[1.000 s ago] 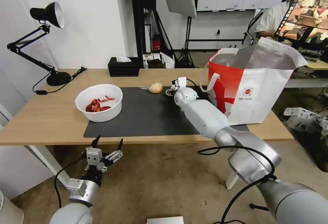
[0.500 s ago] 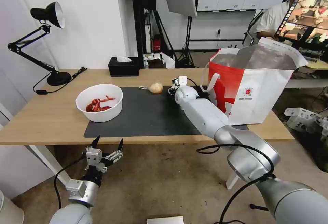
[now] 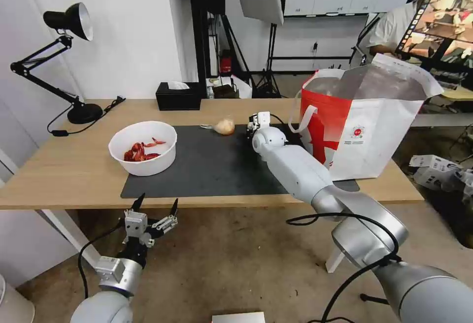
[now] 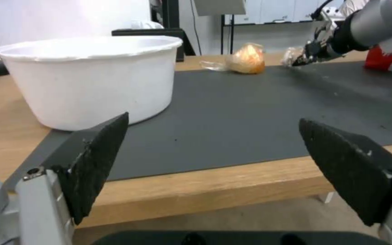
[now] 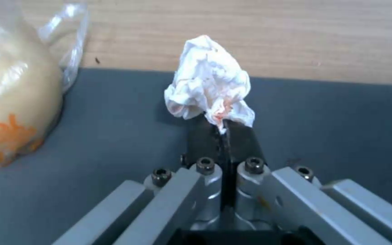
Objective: Pick up the trash from the table and place it into the takeout bag.
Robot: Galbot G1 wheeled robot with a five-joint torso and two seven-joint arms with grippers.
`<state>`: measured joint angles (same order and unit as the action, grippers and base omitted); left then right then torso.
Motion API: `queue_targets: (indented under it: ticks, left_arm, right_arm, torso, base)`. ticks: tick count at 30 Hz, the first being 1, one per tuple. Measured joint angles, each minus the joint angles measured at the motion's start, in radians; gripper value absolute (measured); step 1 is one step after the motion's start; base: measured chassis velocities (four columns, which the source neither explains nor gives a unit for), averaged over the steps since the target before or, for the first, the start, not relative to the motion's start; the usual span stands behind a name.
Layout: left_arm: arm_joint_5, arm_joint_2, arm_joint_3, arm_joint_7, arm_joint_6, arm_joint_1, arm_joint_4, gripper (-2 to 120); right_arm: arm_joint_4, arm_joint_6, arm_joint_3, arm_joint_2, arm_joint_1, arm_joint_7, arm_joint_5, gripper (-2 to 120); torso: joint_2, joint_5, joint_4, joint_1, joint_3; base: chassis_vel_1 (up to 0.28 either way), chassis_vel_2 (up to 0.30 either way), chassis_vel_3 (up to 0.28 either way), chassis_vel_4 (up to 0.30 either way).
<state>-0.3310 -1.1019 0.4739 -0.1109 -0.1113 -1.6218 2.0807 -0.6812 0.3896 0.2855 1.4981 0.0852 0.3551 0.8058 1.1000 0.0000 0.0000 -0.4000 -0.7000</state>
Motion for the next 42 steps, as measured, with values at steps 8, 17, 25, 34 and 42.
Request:
queue_targets:
  ticks: [8,17,25,34,42]
  left_arm:
    - [0.000,0.001,-0.002,0.000,0.000,0.001,0.001,100]
    - [0.001,-0.003,0.000,-0.006,0.000,-0.004,0.018,100]
    - [0.008,-0.005,0.004,-0.027,0.000,-0.013,0.025,100]
    - [0.014,-0.015,-0.001,-0.028,-0.003,-0.016,0.019,100]
    - [0.026,-0.022,-0.012,-0.029,-0.004,-0.016,0.013,100]
  right_arm:
    - [-0.079,-0.056,0.017,-0.043,0.033,0.037,0.006,0]
    - [-0.528,-0.134,0.058,-0.219,0.178,0.178,0.023,0]
    - [-0.880,-0.204,0.081,-0.320,0.322,0.310,-0.057,0]
    - [-0.999,-0.375,0.028,-0.351,0.404,0.301,-0.244,0]
    - [-1.053,-0.327,-0.049,-0.422,0.294,0.421,-0.221,0]
  torso:
    - [0.000,0.0000,0.0001,0.000,0.000]
    - [0.000,0.0001,-0.0001,0.000,0.000]
    - [0.000,0.0001,-0.0001,0.000,0.000]
    - [0.000,0.0001,0.0001,0.000,0.000]
    - [0.000,0.0001,0.0002,0.000,0.000]
  base:
    - [0.000,0.000,0.000,0.000]
    - [0.000,0.000,0.000,0.000]
    - [0.000,0.000,0.000,0.000]
    - [0.000,0.000,0.000,0.000]
    - [0.000,0.000,0.000,0.000]
